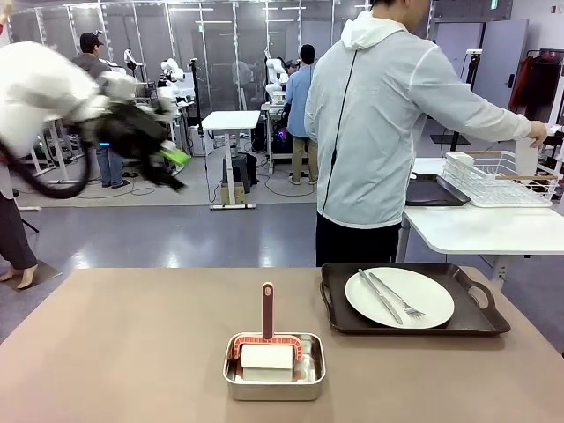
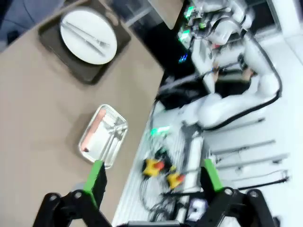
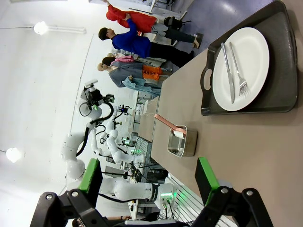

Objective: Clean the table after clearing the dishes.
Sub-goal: When the right (or left) Handle tray is removed, use the right hand (or left hand) to clean the right (or left) side of the table with the Lint Roller.

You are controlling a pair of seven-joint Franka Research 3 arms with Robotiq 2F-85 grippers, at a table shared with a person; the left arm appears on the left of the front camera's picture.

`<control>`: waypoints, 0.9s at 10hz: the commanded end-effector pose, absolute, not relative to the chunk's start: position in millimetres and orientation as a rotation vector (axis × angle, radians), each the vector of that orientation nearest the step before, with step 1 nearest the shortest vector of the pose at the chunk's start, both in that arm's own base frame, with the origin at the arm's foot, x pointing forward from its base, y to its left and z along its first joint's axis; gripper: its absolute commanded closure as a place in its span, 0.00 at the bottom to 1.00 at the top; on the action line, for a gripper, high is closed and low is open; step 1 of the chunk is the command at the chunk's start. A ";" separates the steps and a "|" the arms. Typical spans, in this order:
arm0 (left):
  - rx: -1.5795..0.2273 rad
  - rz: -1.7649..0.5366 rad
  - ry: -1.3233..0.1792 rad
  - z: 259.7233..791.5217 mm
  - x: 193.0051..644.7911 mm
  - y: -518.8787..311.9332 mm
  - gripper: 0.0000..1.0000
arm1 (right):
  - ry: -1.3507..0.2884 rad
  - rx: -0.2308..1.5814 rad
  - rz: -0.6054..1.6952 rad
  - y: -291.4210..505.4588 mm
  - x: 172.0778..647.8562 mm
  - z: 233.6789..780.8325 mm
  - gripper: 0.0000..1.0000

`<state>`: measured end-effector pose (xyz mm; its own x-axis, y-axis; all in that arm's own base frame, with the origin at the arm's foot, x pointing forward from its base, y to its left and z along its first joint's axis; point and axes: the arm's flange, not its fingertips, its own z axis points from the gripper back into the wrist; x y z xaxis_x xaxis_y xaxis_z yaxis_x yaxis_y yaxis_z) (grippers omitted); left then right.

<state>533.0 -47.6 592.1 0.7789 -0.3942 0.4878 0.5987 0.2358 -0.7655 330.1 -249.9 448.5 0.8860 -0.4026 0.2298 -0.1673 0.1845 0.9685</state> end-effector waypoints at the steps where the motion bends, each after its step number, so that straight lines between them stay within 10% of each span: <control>1: -1.393 -0.354 -0.482 545.7 482.0 42.3 0.00 | -0.498 1.395 -0.167 -249.6 328.7 451.1 0.00; 9: -1.422 -0.039 -0.655 442.0 389.9 221.0 0.00 | -0.498 1.395 -0.167 -249.6 328.7 451.1 0.00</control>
<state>395.0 222.5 439.7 0.8251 0.3550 0.4396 0.4017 0.1786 -0.8982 330.5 -249.4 448.4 0.8867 -0.4014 0.2294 -0.1672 0.1843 0.9686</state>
